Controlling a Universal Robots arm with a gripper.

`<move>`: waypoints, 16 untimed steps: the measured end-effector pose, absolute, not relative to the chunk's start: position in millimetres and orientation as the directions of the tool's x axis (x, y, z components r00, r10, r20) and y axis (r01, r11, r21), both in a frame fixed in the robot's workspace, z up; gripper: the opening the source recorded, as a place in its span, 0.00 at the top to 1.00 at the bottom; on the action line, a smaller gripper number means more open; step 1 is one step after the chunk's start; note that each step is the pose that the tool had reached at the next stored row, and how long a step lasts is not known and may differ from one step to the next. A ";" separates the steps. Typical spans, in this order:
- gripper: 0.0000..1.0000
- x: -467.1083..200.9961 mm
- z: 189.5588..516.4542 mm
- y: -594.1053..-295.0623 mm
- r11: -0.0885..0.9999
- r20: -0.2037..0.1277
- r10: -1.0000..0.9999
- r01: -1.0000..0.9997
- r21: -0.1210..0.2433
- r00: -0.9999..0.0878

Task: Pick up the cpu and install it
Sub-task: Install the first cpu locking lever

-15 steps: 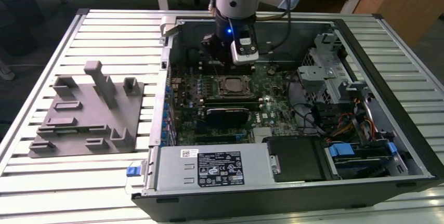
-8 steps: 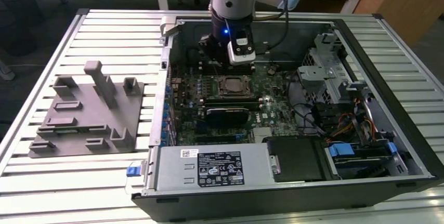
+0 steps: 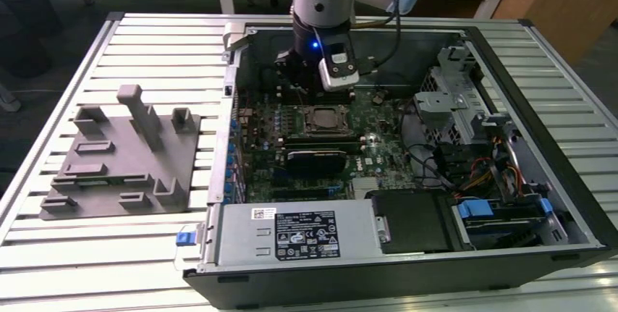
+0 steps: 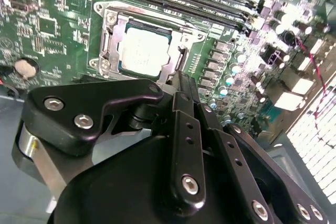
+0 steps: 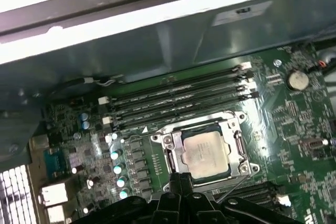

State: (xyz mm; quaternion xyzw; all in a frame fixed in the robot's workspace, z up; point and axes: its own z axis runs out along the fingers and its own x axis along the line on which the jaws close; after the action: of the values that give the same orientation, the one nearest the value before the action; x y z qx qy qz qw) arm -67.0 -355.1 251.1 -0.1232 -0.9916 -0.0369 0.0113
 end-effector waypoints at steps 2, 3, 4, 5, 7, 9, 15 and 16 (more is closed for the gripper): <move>0.89 -67.0 250.9 -355.1 0.974 0.031 0.212 0.214 0.071 -0.977; 0.89 -67.0 250.8 -355.1 0.978 0.031 0.195 0.197 0.071 -0.980; 0.89 -67.0 250.7 -355.1 0.981 0.031 0.179 0.180 0.071 -0.983; 0.89 -67.0 250.7 -355.1 0.984 0.031 0.160 0.162 0.071 -0.987; 0.89 -67.0 250.7 -355.1 0.989 0.031 0.127 0.129 0.070 -0.991; 0.89 -67.0 250.6 -355.1 0.993 0.031 0.095 0.097 0.071 -0.995; 0.89 -67.0 250.3 -355.1 0.997 0.031 -0.010 -0.008 0.071 -0.999; 0.89 -67.0 250.3 -355.1 0.997 0.031 -0.028 -0.026 0.071 -0.999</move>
State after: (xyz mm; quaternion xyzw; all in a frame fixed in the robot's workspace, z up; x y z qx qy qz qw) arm -67.0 -355.1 250.3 0.0136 -0.9992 -0.0351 0.0161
